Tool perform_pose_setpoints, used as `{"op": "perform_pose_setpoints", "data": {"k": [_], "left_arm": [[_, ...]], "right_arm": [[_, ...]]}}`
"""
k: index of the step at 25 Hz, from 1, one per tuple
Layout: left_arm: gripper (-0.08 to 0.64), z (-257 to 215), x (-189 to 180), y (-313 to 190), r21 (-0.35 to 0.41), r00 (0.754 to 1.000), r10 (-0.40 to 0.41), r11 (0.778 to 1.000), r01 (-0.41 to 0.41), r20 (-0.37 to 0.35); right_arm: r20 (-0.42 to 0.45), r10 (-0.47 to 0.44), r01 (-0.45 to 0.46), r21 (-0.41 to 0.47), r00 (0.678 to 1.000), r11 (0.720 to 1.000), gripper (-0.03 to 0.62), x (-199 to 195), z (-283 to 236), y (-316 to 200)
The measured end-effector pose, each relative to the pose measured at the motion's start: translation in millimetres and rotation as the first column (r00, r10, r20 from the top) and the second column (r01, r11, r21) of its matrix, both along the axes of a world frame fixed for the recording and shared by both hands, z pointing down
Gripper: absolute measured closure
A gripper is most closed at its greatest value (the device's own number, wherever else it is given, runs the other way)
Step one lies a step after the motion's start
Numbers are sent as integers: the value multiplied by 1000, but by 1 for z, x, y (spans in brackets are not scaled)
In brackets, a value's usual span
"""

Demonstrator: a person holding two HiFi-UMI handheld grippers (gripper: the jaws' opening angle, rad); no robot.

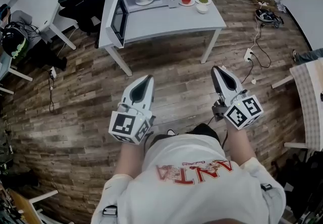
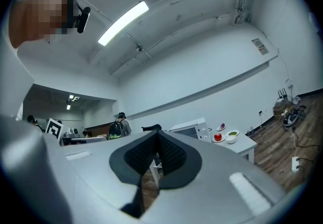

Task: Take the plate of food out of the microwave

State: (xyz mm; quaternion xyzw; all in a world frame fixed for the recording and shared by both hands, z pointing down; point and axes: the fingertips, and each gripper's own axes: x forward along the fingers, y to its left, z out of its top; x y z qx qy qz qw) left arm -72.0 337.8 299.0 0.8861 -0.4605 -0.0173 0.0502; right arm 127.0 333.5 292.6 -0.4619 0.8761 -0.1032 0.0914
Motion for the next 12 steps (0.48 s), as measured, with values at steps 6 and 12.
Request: {"op": "perform_pose_setpoints", "data": {"k": [6, 12], "left_arm": [[551, 9, -28, -11, -17, 1000, -12, 1000, 11, -19], [551, 10, -42, -34, -14, 1000, -21, 1000, 21, -22]], "right_arm": [[-21, -19, 18, -28, 1000, 999, 589, -30, 8, -11], [-20, -39, 39, -21, 999, 999, 589, -48, 3, -41]]}}
